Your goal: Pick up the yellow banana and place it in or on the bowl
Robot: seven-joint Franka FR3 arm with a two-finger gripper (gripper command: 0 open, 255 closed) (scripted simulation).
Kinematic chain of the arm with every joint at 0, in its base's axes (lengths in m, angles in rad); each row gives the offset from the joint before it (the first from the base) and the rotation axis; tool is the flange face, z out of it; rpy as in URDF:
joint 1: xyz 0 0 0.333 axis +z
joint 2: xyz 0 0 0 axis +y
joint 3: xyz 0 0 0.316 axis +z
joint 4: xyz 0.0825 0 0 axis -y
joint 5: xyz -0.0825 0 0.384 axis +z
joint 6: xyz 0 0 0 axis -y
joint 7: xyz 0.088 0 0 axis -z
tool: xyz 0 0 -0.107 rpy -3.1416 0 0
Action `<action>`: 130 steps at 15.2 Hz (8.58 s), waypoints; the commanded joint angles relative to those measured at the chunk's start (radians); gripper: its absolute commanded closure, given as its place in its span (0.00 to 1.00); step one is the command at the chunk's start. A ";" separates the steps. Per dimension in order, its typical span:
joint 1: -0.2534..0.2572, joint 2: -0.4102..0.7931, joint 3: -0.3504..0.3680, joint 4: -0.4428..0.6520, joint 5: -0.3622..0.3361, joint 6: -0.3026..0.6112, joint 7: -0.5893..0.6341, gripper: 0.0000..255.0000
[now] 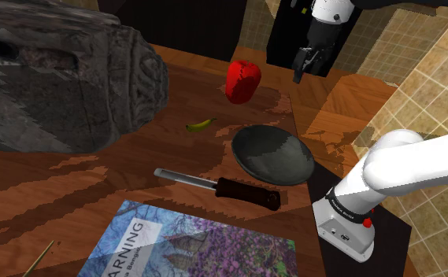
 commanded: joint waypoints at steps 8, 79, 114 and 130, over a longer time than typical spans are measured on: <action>0.113 0.212 0.051 0.125 0.001 0.080 -0.176 0.00; 0.503 0.365 0.066 -0.070 0.430 0.711 -1.053 1.00; 0.493 0.197 0.060 0.126 0.383 0.357 -0.954 1.00; 0.559 -0.250 0.114 -0.200 0.440 0.256 -0.862 1.00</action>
